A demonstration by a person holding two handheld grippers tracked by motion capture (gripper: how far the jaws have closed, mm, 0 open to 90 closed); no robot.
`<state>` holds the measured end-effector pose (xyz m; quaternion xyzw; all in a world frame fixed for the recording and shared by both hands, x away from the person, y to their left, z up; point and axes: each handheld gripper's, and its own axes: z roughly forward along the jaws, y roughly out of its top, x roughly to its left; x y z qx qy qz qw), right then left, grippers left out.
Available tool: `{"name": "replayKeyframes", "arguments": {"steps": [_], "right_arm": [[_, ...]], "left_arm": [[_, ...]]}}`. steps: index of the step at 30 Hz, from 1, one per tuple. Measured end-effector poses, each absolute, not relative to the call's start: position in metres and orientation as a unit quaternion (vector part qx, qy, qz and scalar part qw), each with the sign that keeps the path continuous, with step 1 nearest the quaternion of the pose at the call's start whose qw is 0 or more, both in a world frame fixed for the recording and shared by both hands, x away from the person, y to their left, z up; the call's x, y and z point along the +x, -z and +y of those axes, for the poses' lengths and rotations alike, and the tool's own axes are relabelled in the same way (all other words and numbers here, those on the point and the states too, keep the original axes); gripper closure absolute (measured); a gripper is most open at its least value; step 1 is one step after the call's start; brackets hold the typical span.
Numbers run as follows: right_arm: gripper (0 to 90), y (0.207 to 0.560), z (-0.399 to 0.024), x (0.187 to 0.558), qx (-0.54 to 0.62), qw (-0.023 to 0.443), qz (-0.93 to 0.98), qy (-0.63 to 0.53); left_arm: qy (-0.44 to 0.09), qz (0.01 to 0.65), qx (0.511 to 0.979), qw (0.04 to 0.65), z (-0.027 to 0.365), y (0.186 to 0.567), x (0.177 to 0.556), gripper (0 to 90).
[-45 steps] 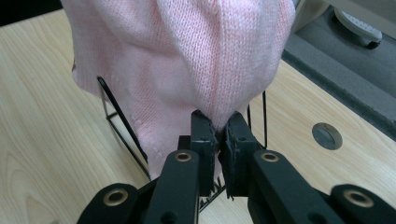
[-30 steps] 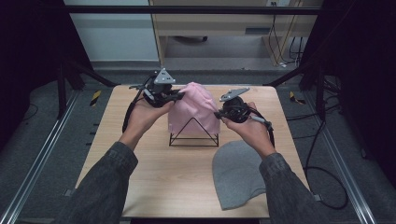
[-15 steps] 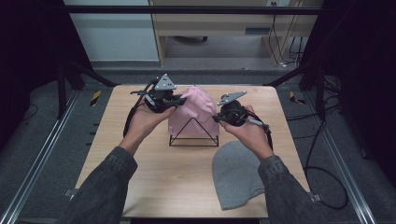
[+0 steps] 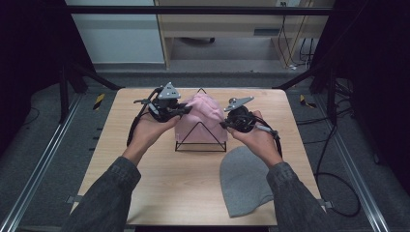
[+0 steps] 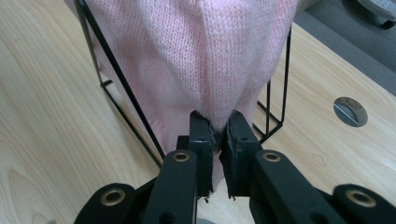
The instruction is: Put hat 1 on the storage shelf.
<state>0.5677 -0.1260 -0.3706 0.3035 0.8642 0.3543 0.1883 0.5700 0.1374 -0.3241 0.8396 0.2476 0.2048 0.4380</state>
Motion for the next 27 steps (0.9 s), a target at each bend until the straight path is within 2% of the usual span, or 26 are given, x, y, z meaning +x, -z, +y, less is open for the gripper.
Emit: {"name": "replayKeyframes", "arguments": {"steps": [27], "right_arm": [[83.7,0.37,-0.129,0.566,0.303,0.192,0.861,-0.36]], "left_arm": [[-0.213,0.266,0.83,0.442,0.154,0.337,0.567,81.6]]}}
